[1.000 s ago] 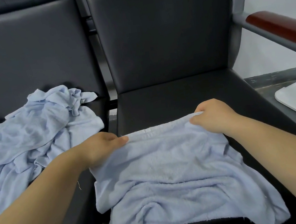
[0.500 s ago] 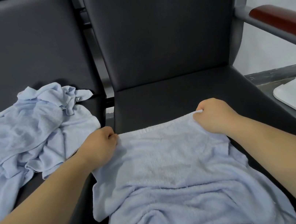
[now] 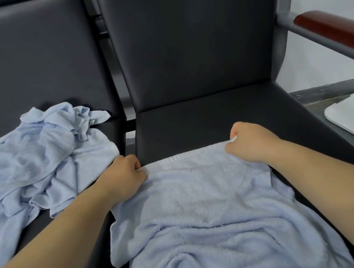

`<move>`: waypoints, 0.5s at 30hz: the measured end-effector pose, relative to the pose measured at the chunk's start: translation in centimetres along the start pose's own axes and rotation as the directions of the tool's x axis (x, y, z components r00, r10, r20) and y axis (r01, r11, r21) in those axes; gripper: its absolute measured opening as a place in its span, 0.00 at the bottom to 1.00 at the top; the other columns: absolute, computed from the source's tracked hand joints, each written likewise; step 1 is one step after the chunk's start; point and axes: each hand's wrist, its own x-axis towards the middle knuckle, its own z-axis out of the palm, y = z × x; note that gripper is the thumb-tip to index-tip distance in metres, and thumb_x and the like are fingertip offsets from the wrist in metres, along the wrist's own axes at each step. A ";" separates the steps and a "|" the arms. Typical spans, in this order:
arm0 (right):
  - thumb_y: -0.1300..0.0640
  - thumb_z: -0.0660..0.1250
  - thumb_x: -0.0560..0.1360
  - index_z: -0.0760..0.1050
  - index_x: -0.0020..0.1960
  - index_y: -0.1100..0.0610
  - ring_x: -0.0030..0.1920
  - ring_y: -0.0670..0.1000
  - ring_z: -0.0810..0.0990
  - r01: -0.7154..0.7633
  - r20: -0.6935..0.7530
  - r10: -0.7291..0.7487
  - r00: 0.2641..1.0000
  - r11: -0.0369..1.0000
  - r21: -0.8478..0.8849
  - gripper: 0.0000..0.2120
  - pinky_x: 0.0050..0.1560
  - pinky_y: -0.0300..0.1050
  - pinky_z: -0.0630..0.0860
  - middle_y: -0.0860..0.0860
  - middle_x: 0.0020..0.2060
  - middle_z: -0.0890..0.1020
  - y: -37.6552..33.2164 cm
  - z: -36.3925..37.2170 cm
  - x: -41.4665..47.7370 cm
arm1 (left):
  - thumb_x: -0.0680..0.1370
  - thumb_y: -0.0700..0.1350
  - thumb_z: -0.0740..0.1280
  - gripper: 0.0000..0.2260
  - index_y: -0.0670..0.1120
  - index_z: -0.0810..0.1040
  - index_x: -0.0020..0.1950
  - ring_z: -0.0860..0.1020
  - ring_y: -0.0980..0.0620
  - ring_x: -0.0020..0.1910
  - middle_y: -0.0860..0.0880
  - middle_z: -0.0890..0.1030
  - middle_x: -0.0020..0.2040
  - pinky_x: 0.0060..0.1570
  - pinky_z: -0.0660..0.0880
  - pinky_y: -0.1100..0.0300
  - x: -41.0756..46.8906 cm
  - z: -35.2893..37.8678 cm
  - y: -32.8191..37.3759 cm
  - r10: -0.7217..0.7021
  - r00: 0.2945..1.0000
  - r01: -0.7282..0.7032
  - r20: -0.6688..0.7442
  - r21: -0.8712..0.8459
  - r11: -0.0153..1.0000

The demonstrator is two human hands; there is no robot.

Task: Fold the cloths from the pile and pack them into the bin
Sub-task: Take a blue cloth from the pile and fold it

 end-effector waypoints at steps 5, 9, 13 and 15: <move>0.54 0.60 0.80 0.73 0.51 0.55 0.40 0.52 0.76 0.013 0.050 -0.006 0.999 0.988 -0.155 0.06 0.38 0.47 0.73 0.52 0.52 0.75 -0.1 -0.7 -0.6 | 0.81 0.45 0.61 0.08 0.48 0.67 0.44 0.71 0.49 0.37 0.47 0.75 0.40 0.39 0.70 0.52 -0.7 -0.5 -0.1 0.091 0.995 -0.093 -0.030 -0.070 0.993; 0.54 0.56 0.82 0.68 0.44 0.53 0.38 0.52 0.74 0.051 -0.011 -0.053 0.999 0.991 -0.123 0.08 0.36 0.47 0.69 0.51 0.46 0.75 -0.1 -1.8 -1.2 | 0.82 0.44 0.63 0.06 0.48 0.68 0.46 0.74 0.46 0.38 0.47 0.77 0.37 0.43 0.72 0.50 -1.5 -1.8 0.0 0.173 0.979 -0.180 -0.103 -0.063 0.982; 0.57 0.55 0.82 0.68 0.45 0.54 0.36 0.51 0.70 0.061 -0.086 -0.071 0.994 0.992 -0.114 0.08 0.34 0.47 0.66 0.51 0.40 0.75 -0.2 -3.0 -2.1 | 0.82 0.47 0.65 0.07 0.46 0.70 0.51 0.75 0.51 0.36 0.51 0.77 0.36 0.38 0.70 0.59 -2.4 -3.3 0.2 0.227 0.952 -0.232 -0.206 0.001 0.973; 0.56 0.55 0.83 0.67 0.45 0.54 0.35 0.51 0.69 0.074 -0.107 -0.087 0.990 0.989 -0.128 0.08 0.34 0.47 0.65 0.52 0.39 0.75 -0.2 -3.6 -2.7 | 0.82 0.51 0.65 0.08 0.48 0.71 0.50 0.76 0.54 0.36 0.52 0.78 0.36 0.37 0.70 0.61 -2.7 -3.7 0.2 0.210 0.957 -0.206 -0.199 0.040 0.978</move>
